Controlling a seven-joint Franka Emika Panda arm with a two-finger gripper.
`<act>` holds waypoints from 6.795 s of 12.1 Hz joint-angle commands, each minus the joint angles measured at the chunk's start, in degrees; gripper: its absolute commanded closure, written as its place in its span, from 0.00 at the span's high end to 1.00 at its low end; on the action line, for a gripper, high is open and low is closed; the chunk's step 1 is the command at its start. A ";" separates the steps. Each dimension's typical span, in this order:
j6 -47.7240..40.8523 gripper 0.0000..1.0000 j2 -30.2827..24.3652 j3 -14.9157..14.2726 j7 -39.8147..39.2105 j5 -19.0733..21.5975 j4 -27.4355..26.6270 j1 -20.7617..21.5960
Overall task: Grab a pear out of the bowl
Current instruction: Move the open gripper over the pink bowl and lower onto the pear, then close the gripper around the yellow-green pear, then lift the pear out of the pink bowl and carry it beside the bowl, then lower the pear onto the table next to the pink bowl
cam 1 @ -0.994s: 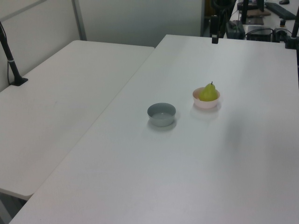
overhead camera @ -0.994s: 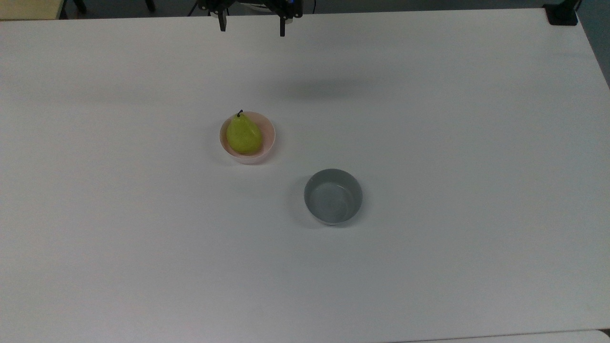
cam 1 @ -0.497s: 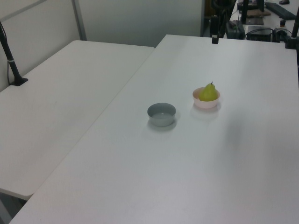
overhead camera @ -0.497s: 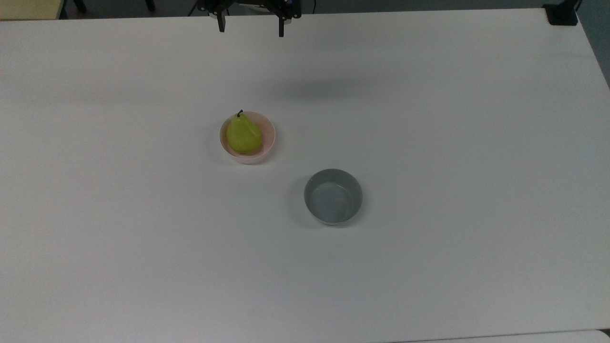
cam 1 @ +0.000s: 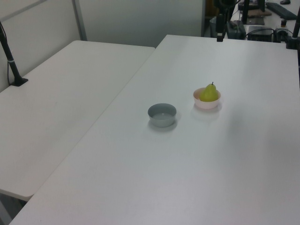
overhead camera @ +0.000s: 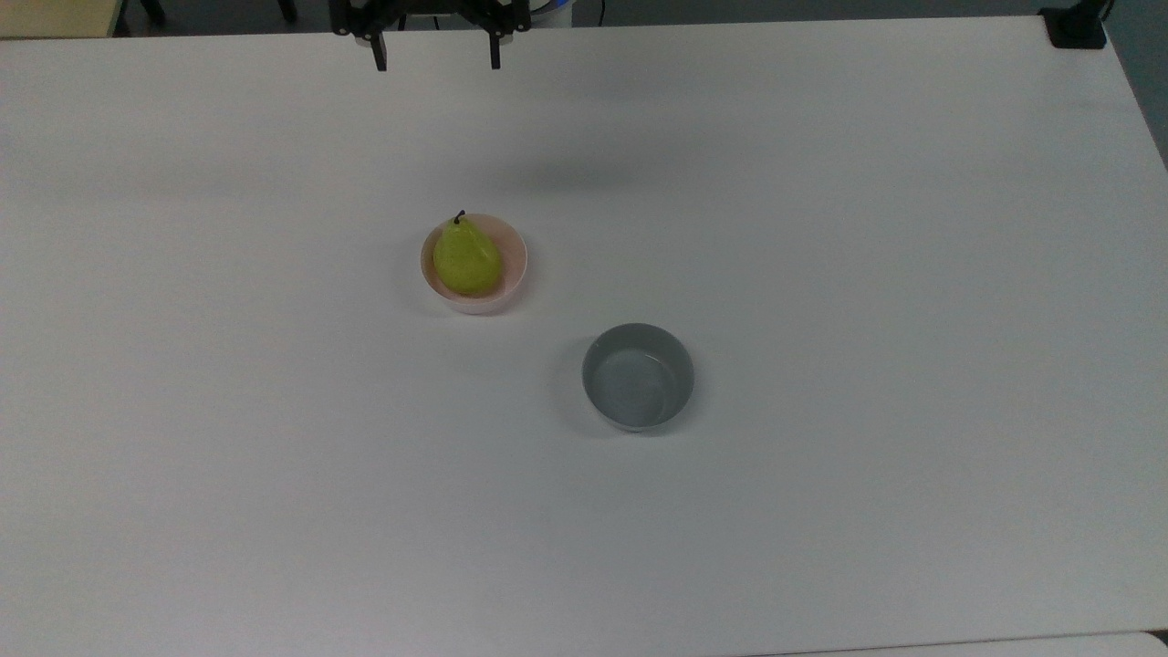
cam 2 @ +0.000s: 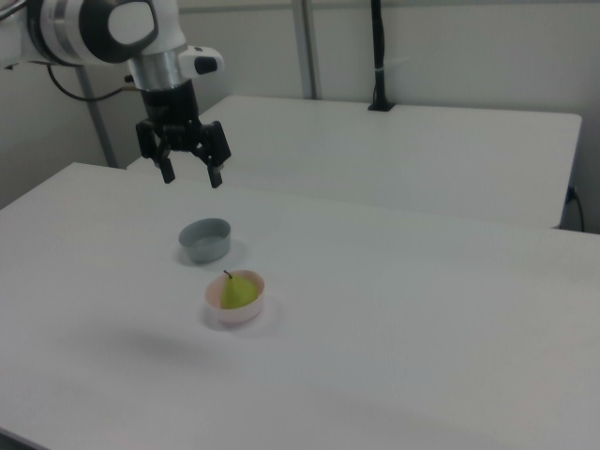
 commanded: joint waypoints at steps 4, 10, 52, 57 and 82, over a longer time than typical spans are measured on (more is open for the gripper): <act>4.79 1.00 1.71 -0.34 -6.70 0.29 -5.52 -1.77; 13.92 1.00 4.88 -0.26 -8.12 -2.07 -12.46 -1.68; 16.16 0.57 11.57 0.36 -4.69 -2.18 -8.63 0.69; 12.89 0.57 11.12 -0.43 -5.56 -2.17 -5.89 -0.27; 31.79 0.94 24.21 -0.52 -17.70 -5.07 -4.92 -14.78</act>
